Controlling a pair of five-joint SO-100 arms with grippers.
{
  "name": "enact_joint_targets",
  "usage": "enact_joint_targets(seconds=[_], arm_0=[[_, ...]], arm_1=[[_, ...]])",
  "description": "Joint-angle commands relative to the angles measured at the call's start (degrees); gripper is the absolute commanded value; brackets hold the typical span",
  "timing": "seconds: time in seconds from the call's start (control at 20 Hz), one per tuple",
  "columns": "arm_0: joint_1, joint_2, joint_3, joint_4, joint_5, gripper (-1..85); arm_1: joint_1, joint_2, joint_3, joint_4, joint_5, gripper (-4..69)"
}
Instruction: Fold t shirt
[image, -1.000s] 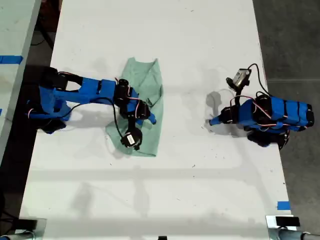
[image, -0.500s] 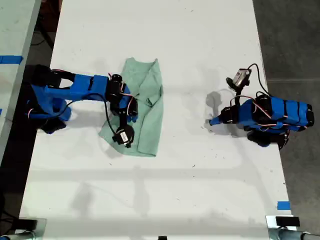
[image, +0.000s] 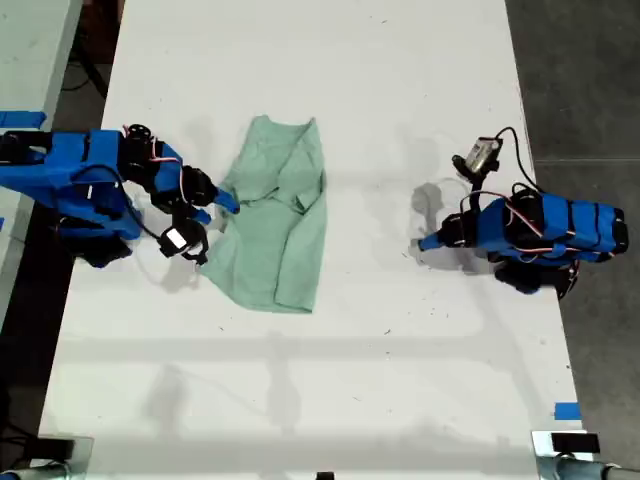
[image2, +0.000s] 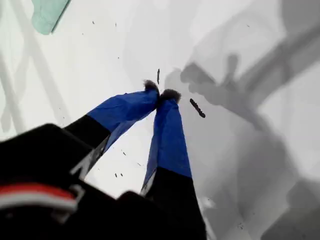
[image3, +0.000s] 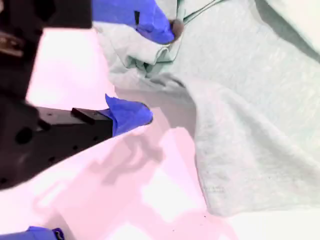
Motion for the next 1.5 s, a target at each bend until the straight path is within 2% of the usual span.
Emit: enact_joint_targets(seconds=[0.0, 0.2, 0.45, 0.5, 0.6, 0.65, 0.75, 0.85, 0.95, 1.1, 1.2, 1.35, 1.45], arm_0=[[-0.35, 6.42, 7.91, -6.24, -0.79, 18.9], [0.35, -1.14, 8.96, -11.78, -0.26, 20.0], [1.93, -0.79, 8.53, -15.03, 0.09, 14.3], [2.37, -1.85, 8.17, -16.00, 0.09, 12.2], [2.81, -5.45, 6.24, -16.70, 0.18, -0.2], [3.25, -7.56, 4.39, -16.08, 0.44, -0.3], [3.96, -14.06, -3.96, -9.58, 0.88, -0.3], [4.92, -26.81, -21.36, 2.90, 2.11, -0.3], [6.50, -44.82, -48.34, 16.08, 5.63, -0.3], [7.12, -66.18, -83.32, 18.28, 14.68, -0.3], [6.68, -70.58, -84.20, 16.08, 14.68, -0.3], [10.46, -77.34, -84.11, 7.65, 16.26, 20.9], [11.07, -81.12, -83.85, 4.75, 17.93, 36.1]], arm_1=[[-0.35, 0.62, 3.43, 0.26, -0.53, 2.4], [-0.35, 0.62, 3.43, 0.26, -0.35, 2.4], [-0.26, 0.62, 3.43, 0.26, -0.44, 2.4], [-0.26, 0.62, 3.43, 0.26, -0.44, 2.4], [-0.26, 0.62, 3.43, 0.26, -0.44, 2.4], [-0.35, 0.62, 3.43, 0.26, -0.44, 2.4], [-0.35, 0.62, 3.43, 0.26, -0.44, 2.4], [-0.26, 0.62, 3.43, 0.26, -0.44, 2.4], [-0.18, 0.62, 3.43, 0.26, -0.53, 2.4], [-0.18, 0.62, 3.43, 0.26, -0.53, 2.4], [-0.18, 0.62, 3.43, 0.26, -0.79, 2.4], [0.00, 0.62, 3.43, 0.26, -1.32, 2.4], [0.00, 0.62, 3.43, 0.26, -1.23, 2.4]])
